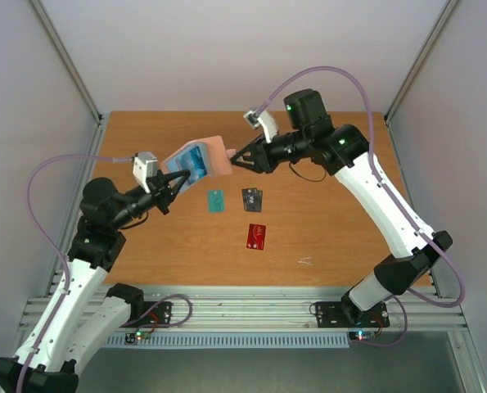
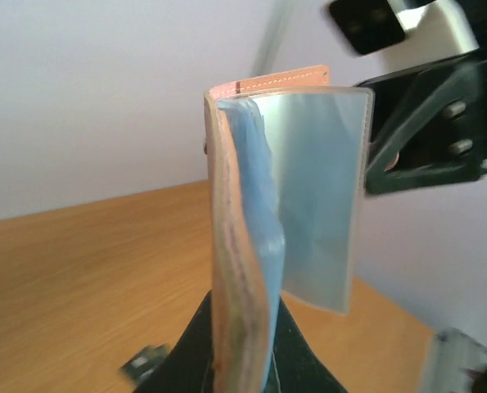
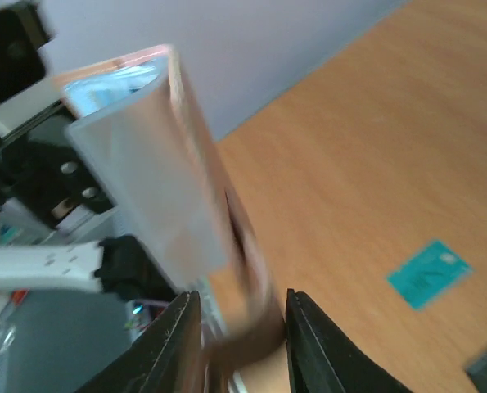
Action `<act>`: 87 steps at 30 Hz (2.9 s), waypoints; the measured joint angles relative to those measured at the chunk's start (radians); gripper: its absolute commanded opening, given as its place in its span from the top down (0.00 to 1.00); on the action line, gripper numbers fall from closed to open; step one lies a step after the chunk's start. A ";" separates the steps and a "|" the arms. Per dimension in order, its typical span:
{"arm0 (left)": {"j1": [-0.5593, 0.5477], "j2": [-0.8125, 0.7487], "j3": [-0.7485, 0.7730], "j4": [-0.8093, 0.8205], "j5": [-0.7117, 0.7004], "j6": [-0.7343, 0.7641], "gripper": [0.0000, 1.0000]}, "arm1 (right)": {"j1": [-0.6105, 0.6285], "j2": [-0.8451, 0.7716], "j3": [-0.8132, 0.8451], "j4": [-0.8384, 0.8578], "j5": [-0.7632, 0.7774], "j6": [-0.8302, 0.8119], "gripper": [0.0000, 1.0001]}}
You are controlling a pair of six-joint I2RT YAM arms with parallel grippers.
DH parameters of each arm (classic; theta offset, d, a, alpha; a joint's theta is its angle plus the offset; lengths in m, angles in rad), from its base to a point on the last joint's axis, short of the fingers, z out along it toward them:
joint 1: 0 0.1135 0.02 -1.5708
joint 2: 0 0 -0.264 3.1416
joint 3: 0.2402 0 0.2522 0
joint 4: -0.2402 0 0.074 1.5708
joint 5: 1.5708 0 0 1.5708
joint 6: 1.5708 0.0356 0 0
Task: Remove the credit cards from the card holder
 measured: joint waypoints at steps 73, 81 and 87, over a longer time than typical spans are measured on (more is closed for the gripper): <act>0.093 -0.011 -0.088 0.216 0.220 -0.330 0.81 | 0.037 0.168 0.056 0.105 -0.319 0.110 0.99; 0.090 -0.011 -0.094 0.216 0.217 -0.333 0.91 | 0.015 0.163 0.063 0.057 -0.319 0.089 0.99; 0.084 -0.020 -0.094 0.232 0.219 -0.344 1.00 | 0.015 0.163 0.094 0.011 -0.310 0.054 0.94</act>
